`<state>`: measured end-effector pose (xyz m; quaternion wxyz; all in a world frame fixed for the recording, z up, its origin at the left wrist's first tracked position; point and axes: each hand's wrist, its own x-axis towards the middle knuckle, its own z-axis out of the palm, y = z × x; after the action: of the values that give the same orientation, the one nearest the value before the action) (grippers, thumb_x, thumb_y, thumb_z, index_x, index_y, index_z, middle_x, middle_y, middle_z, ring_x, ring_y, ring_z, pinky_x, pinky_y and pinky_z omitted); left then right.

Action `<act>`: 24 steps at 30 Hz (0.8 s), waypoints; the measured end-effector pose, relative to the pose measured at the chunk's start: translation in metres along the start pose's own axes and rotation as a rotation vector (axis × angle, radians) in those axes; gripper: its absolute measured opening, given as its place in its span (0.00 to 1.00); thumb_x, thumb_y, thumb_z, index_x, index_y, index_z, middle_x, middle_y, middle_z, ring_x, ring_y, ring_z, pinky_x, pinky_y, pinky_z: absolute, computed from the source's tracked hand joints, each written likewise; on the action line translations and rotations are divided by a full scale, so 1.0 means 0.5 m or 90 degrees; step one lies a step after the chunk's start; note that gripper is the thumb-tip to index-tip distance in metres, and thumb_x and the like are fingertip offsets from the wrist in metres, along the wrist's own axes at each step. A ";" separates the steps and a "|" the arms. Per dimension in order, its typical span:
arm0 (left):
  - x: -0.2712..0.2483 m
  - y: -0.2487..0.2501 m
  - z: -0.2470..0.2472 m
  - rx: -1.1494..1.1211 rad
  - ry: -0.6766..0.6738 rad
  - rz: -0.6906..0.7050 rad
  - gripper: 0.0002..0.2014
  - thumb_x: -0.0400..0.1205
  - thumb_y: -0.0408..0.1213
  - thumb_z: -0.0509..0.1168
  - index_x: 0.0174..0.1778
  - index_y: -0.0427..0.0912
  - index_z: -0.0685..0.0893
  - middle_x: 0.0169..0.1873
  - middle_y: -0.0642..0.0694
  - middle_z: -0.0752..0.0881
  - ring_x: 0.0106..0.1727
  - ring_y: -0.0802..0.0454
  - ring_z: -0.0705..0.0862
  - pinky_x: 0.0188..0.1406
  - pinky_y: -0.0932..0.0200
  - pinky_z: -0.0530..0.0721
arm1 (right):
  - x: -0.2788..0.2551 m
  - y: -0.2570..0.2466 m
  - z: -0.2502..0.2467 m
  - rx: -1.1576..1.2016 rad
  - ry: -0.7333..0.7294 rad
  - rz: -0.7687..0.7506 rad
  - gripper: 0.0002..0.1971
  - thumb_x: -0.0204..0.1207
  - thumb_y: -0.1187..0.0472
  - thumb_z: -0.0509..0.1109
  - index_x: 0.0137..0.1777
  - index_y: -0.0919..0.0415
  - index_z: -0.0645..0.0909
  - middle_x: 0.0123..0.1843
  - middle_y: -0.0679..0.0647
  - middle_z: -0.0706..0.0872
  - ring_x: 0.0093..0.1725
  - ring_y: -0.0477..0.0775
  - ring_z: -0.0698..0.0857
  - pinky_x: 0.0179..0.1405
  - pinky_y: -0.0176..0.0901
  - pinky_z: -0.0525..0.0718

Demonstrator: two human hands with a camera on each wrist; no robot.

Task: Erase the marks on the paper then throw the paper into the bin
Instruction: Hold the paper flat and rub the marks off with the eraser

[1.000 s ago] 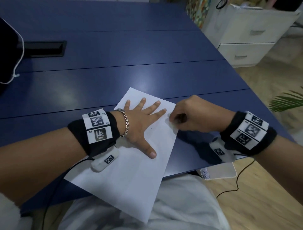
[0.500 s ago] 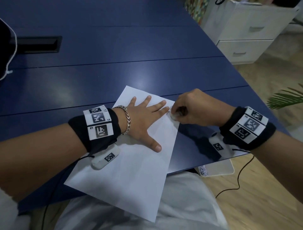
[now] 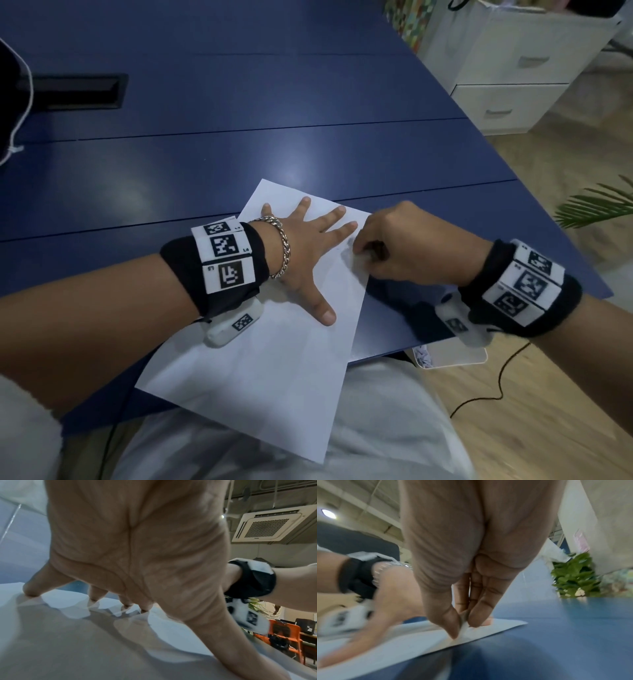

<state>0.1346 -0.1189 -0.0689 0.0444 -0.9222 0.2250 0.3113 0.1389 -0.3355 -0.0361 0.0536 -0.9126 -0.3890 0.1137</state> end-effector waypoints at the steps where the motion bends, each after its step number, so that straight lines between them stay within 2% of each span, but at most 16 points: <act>1: 0.000 0.001 0.000 0.001 -0.002 0.000 0.79 0.50 0.88 0.71 0.84 0.70 0.22 0.86 0.67 0.22 0.90 0.33 0.28 0.76 0.05 0.47 | -0.008 -0.017 0.006 0.002 -0.025 -0.018 0.06 0.74 0.57 0.71 0.42 0.52 0.89 0.38 0.48 0.87 0.35 0.51 0.82 0.38 0.48 0.84; 3: 0.000 0.002 0.000 0.003 -0.004 0.001 0.80 0.50 0.88 0.71 0.84 0.70 0.21 0.85 0.66 0.21 0.90 0.32 0.28 0.76 0.05 0.47 | -0.013 -0.025 0.004 0.013 -0.058 -0.019 0.06 0.74 0.56 0.71 0.43 0.51 0.90 0.38 0.48 0.87 0.35 0.50 0.83 0.38 0.45 0.84; 6: -0.001 0.003 -0.001 0.006 -0.006 0.001 0.80 0.49 0.89 0.70 0.84 0.70 0.21 0.85 0.67 0.21 0.90 0.33 0.27 0.76 0.05 0.48 | -0.001 0.008 -0.015 0.028 -0.014 0.046 0.05 0.74 0.58 0.74 0.46 0.51 0.92 0.38 0.46 0.89 0.34 0.48 0.84 0.37 0.42 0.85; 9: -0.003 0.001 -0.002 0.003 -0.007 0.001 0.80 0.50 0.89 0.70 0.84 0.70 0.21 0.85 0.67 0.21 0.90 0.33 0.27 0.75 0.05 0.48 | -0.002 -0.005 0.000 0.003 0.015 0.036 0.06 0.74 0.59 0.70 0.41 0.53 0.89 0.36 0.48 0.87 0.33 0.51 0.82 0.36 0.47 0.84; 11: -0.003 0.002 -0.002 0.001 -0.006 0.000 0.79 0.50 0.88 0.71 0.84 0.70 0.21 0.85 0.67 0.21 0.90 0.33 0.27 0.76 0.05 0.47 | -0.015 -0.040 0.021 0.002 -0.017 -0.004 0.07 0.74 0.59 0.67 0.38 0.53 0.87 0.35 0.48 0.83 0.33 0.53 0.81 0.36 0.51 0.84; 13: -0.003 0.003 -0.001 0.003 -0.005 0.000 0.79 0.51 0.88 0.71 0.84 0.70 0.21 0.85 0.67 0.21 0.90 0.33 0.27 0.76 0.05 0.47 | -0.019 -0.042 0.019 0.007 -0.050 -0.015 0.07 0.74 0.58 0.68 0.38 0.52 0.86 0.35 0.48 0.83 0.33 0.52 0.81 0.36 0.50 0.84; 15: -0.004 0.004 -0.001 0.001 -0.007 0.002 0.79 0.51 0.88 0.71 0.84 0.70 0.21 0.85 0.67 0.21 0.90 0.33 0.27 0.76 0.06 0.48 | -0.012 -0.016 0.001 0.009 -0.031 0.028 0.04 0.75 0.57 0.72 0.42 0.51 0.89 0.37 0.47 0.87 0.35 0.49 0.83 0.39 0.47 0.85; 17: -0.005 0.003 -0.003 0.002 -0.008 0.002 0.79 0.51 0.88 0.71 0.84 0.70 0.21 0.85 0.67 0.21 0.90 0.34 0.27 0.76 0.06 0.48 | -0.010 -0.002 -0.002 0.015 0.011 0.057 0.05 0.76 0.58 0.73 0.46 0.53 0.91 0.39 0.48 0.89 0.36 0.50 0.85 0.41 0.49 0.87; 19: -0.006 0.003 -0.005 -0.001 -0.011 0.000 0.79 0.51 0.88 0.71 0.84 0.70 0.21 0.85 0.67 0.21 0.90 0.33 0.27 0.76 0.05 0.47 | -0.014 -0.016 0.011 0.002 0.031 0.043 0.06 0.76 0.59 0.70 0.41 0.55 0.88 0.37 0.49 0.85 0.35 0.53 0.82 0.39 0.53 0.86; 21: -0.006 0.003 -0.004 0.000 -0.009 -0.001 0.79 0.50 0.89 0.70 0.84 0.70 0.21 0.85 0.67 0.21 0.90 0.33 0.27 0.76 0.06 0.47 | -0.024 -0.044 0.023 0.008 -0.003 0.003 0.06 0.75 0.59 0.68 0.38 0.54 0.85 0.35 0.48 0.81 0.34 0.53 0.80 0.37 0.50 0.84; 24: -0.008 0.002 0.000 0.000 0.022 -0.002 0.79 0.49 0.91 0.66 0.84 0.68 0.21 0.87 0.67 0.24 0.91 0.35 0.30 0.79 0.09 0.43 | -0.023 -0.015 0.008 0.041 -0.009 0.024 0.04 0.76 0.57 0.74 0.45 0.49 0.90 0.39 0.44 0.88 0.37 0.47 0.85 0.41 0.44 0.86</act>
<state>0.1315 -0.1184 -0.0662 0.0411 -0.9279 0.2244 0.2949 0.1249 -0.3385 -0.0368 0.0781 -0.9167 -0.3686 0.1334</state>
